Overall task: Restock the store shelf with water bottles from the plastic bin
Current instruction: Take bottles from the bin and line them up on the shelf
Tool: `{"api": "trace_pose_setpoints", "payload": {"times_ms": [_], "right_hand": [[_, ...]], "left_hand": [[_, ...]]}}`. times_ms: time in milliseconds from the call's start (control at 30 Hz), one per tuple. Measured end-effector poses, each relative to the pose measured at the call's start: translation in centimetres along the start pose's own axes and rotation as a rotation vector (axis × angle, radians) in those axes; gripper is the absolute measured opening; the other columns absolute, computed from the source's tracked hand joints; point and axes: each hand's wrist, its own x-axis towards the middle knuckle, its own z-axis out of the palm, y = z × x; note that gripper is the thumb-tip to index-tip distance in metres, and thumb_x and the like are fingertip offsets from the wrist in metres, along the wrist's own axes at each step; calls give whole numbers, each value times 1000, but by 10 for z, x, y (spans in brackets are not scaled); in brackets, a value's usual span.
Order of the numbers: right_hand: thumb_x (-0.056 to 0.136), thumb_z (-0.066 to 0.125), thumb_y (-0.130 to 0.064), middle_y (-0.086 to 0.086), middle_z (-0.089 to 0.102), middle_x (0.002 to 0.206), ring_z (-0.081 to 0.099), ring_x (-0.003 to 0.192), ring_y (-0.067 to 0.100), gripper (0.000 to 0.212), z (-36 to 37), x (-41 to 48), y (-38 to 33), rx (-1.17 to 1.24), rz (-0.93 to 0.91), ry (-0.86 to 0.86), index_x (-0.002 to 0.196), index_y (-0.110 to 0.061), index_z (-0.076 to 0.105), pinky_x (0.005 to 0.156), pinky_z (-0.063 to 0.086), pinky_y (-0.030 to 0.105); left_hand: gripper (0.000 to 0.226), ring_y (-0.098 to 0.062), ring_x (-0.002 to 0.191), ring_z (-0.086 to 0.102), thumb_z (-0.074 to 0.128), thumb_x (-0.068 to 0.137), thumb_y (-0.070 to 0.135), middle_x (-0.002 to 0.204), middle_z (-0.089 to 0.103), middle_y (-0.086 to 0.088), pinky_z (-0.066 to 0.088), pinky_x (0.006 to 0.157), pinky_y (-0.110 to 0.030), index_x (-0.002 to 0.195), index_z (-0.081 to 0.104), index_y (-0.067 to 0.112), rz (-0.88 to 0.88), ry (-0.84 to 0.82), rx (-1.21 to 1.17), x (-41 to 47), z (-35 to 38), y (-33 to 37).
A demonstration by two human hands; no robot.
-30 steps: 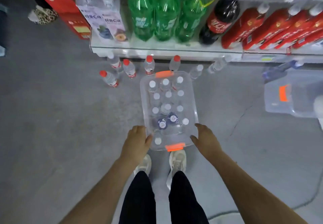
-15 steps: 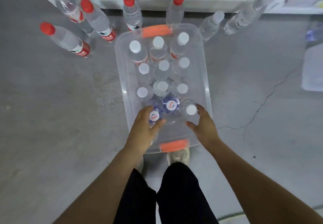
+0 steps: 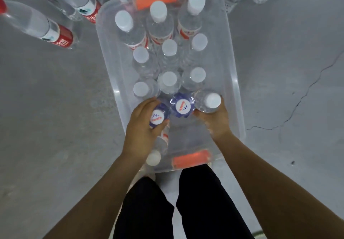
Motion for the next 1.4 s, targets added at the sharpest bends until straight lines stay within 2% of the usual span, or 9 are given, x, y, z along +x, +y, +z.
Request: {"api": "trace_pose_setpoints", "payload": {"times_ms": [133, 267, 367, 533, 700, 833, 933, 1200, 1400], "right_hand": [[63, 85, -9, -9, 58, 104, 54, 99, 8, 72, 1, 0, 1, -50, -22, 43, 126, -13, 48, 71, 38, -4], [63, 85, -16, -10, 62, 103, 58, 99, 9, 68, -2, -6, 1, -64, -4, 42, 123, -17, 53, 86, 44, 17], [62, 86, -15, -7, 66, 104, 61, 100, 12, 66, -9, -14, 2, -50, 6, 32, 120, -17, 55, 89, 50, 25], [59, 87, -15, -12, 66, 104, 61, 96, 4, 61, -27, -40, -16, -48, -39, -5, 111, -26, 56, 83, 48, 11], [58, 87, -11, -9, 69, 102, 65, 94, 5, 58, -46, -69, -42, -5, -35, -61, 106, -26, 59, 82, 49, 13], [62, 83, -2, -7, 69, 97, 65, 82, -5, 54, -62, -98, -72, 46, -55, -95, 108, -16, 59, 74, 51, 11], [65, 80, 5, -12, 65, 89, 63, 69, -12, 47, -72, -122, -103, 80, -90, -99, 99, -21, 58, 65, 49, 5], [69, 80, -8, -7, 69, 97, 65, 87, 6, 41, -115, -233, -224, 147, -194, -112, 102, -23, 61, 76, 50, 17], [78, 73, -8, -8, 67, 94, 63, 75, -4, 34, -152, -346, -370, 182, -363, -160, 105, -20, 57, 61, 47, 6]], "left_hand": [[50, -3, 117, 41, 73, 77, 14, 126, 44, 10, 24, 98, 1, 123, 56, 9, -15, -78, -50, -6, 1, 3], [48, -3, 115, 44, 66, 83, 19, 132, 50, 5, 30, 97, -11, 128, 50, 16, -100, -100, -46, -4, -8, 12], [46, -5, 102, 50, 64, 84, 24, 121, 55, 7, 33, 84, -3, 127, 46, 21, -133, -96, -41, -4, -20, 17], [41, -7, 93, 53, 66, 84, 18, 110, 57, 8, 35, 72, 4, 121, 50, 18, -116, -74, -86, -13, -43, 38], [33, 7, 82, 54, 68, 82, 15, 91, 52, 27, 35, 71, 4, 100, 49, 36, -102, -67, -177, -27, -72, 66], [38, -9, 95, 54, 66, 83, 22, 108, 59, 10, 38, 78, -9, 118, 52, 23, -108, -51, -187, -40, -100, 84], [32, -9, 90, 55, 66, 83, 23, 104, 59, 8, 40, 72, -6, 110, 50, 30, -101, -11, -236, -49, -130, 108], [20, 9, 70, 54, 63, 86, 18, 84, 57, 17, 38, 62, -1, 102, 51, 21, 1, 91, -331, -88, -262, 221], [7, -5, 77, 55, 54, 91, 27, 82, 56, 14, 47, 72, -26, 97, 50, 27, 131, 231, -475, -128, -396, 344]]}}
